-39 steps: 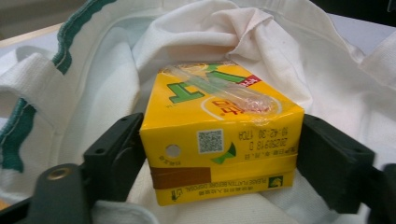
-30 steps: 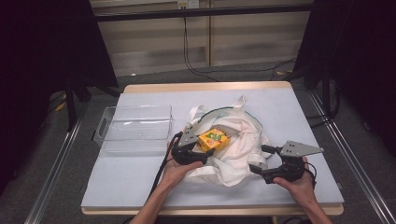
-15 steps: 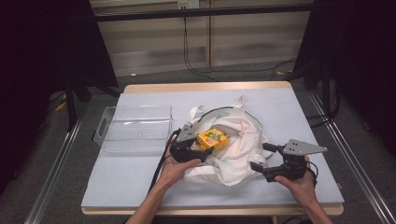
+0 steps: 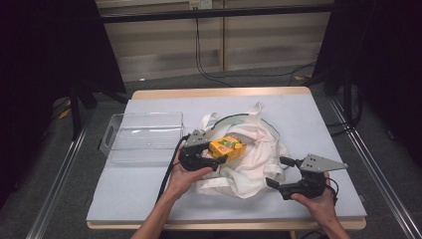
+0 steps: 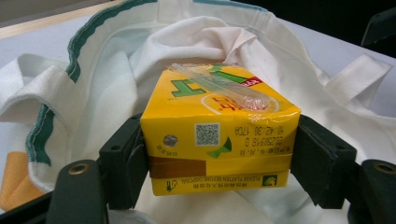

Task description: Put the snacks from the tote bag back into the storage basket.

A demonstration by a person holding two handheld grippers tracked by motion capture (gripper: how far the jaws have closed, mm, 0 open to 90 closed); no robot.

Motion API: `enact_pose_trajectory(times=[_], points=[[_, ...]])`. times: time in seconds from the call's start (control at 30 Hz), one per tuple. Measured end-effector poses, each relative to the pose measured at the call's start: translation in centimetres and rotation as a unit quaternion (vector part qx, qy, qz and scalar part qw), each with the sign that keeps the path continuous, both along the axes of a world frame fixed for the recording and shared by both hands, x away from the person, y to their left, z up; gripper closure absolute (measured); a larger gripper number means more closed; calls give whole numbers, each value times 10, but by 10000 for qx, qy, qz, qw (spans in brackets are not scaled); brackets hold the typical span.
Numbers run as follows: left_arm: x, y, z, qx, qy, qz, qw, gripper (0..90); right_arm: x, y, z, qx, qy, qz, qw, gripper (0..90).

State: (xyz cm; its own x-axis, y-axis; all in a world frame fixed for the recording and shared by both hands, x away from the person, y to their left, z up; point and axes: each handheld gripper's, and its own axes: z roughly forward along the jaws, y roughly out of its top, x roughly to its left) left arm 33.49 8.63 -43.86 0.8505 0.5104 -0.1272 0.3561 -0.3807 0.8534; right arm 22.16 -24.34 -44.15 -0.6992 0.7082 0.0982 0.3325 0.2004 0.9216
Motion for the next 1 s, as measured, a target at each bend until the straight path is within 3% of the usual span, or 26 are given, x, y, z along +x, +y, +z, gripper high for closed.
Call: enact_pose_trajectory(times=[0.13,0.27,0.63,0.87,1.0], points=[[-1,2,4,-93,62,-96,9999,275,-3,0,-5,-93,41,-73,9999,114],[-1,2,9,-138,107,-193,9997,275,-4,0,-3,-12,-54,-152,9999,111],[-1,7,26,-239,250,-360,9988,275,-8,3,-1,-39,-87,2,10000,105],[-3,14,42,-266,160,-350,9989,275,-9,0,0,2,-120,-61,9999,103],[-1,17,47,-149,158,-434,9988,276,-10,1,0,-11,-113,-19,9999,103]])
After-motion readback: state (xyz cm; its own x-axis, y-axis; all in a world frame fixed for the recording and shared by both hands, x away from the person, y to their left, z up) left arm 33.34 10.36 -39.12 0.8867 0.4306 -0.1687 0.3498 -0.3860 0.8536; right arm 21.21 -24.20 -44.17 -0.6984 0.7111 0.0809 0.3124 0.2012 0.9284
